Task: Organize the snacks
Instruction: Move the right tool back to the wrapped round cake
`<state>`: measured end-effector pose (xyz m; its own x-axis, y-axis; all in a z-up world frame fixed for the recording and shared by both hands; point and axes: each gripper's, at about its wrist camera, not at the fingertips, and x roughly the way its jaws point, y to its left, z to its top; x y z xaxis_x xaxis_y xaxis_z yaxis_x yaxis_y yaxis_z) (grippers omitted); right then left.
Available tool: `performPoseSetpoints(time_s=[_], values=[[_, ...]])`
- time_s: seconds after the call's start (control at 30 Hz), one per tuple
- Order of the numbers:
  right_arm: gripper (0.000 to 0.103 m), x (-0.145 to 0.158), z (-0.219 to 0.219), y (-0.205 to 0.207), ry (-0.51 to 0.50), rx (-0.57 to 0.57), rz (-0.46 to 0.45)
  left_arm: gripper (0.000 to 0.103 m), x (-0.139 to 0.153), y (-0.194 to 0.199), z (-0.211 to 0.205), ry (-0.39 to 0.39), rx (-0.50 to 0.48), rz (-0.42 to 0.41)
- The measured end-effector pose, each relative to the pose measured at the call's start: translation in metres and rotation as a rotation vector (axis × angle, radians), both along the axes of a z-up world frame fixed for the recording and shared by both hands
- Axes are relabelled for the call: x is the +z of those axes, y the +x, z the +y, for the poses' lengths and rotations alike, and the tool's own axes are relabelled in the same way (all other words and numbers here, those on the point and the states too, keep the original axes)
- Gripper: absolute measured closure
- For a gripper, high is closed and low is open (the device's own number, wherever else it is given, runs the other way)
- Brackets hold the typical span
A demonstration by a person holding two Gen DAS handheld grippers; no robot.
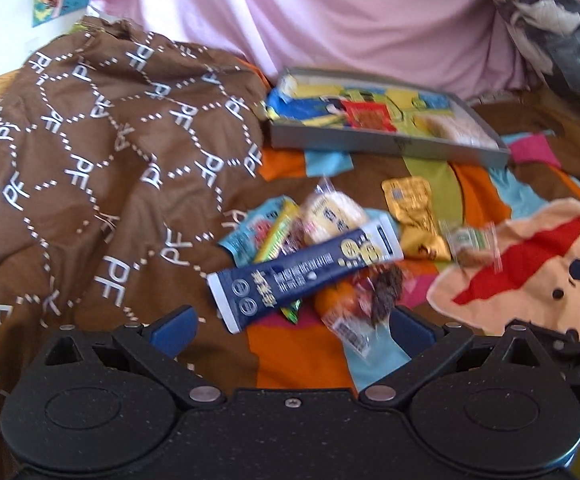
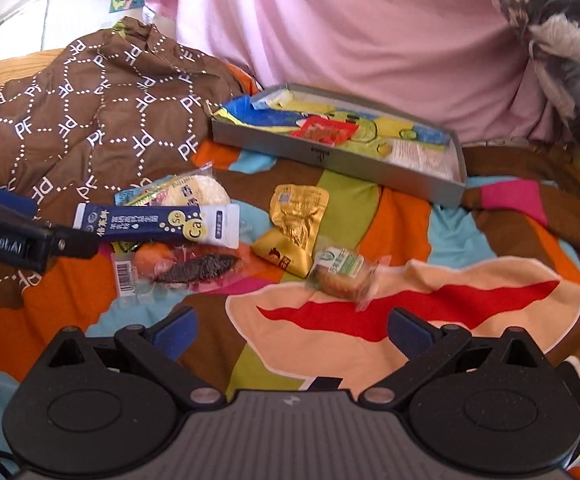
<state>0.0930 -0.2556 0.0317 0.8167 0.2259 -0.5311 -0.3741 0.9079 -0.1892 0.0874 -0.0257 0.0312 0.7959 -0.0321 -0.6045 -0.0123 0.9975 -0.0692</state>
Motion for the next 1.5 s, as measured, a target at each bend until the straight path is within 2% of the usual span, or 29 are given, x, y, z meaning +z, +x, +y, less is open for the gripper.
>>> performPoseSetpoints(time_s=[0.3, 0.53, 0.7, 0.87, 1.0, 1.07, 1.2, 1.5], values=[[0.0, -0.006, -0.007, 0.021, -0.01, -0.007, 0.063, 0.001, -0.012, 0.016, -0.017, 0.046, -0.087, 0.059], [0.0, -0.004, -0.015, 0.037, -0.05, 0.012, 0.03, 0.001, -0.015, 0.026, -0.035, 0.125, -0.165, 0.07], [0.0, -0.009, -0.024, 0.062, -0.081, 0.093, 0.014, 0.001, -0.016, 0.032, -0.049, 0.23, -0.224, 0.054], [0.0, -0.013, -0.032, 0.093, -0.02, 0.183, -0.008, 0.001, -0.02, 0.039, -0.061, 0.339, -0.314, 0.043], [0.0, -0.018, -0.027, 0.112, -0.046, 0.194, -0.004, 0.002, -0.024, 0.048, -0.061, 0.343, -0.322, 0.07], [0.0, -0.022, -0.026, 0.122, -0.032, 0.186, 0.036, 0.003, -0.025, 0.052, -0.06, 0.334, -0.328, 0.084], [0.002, -0.024, -0.028, 0.129, 0.007, 0.209, 0.038, 0.006, -0.025, 0.059, -0.061, 0.309, -0.356, 0.097], [0.015, -0.024, -0.04, 0.144, 0.103, 0.225, 0.089, 0.016, -0.03, 0.075, -0.083, 0.336, -0.463, 0.131]])
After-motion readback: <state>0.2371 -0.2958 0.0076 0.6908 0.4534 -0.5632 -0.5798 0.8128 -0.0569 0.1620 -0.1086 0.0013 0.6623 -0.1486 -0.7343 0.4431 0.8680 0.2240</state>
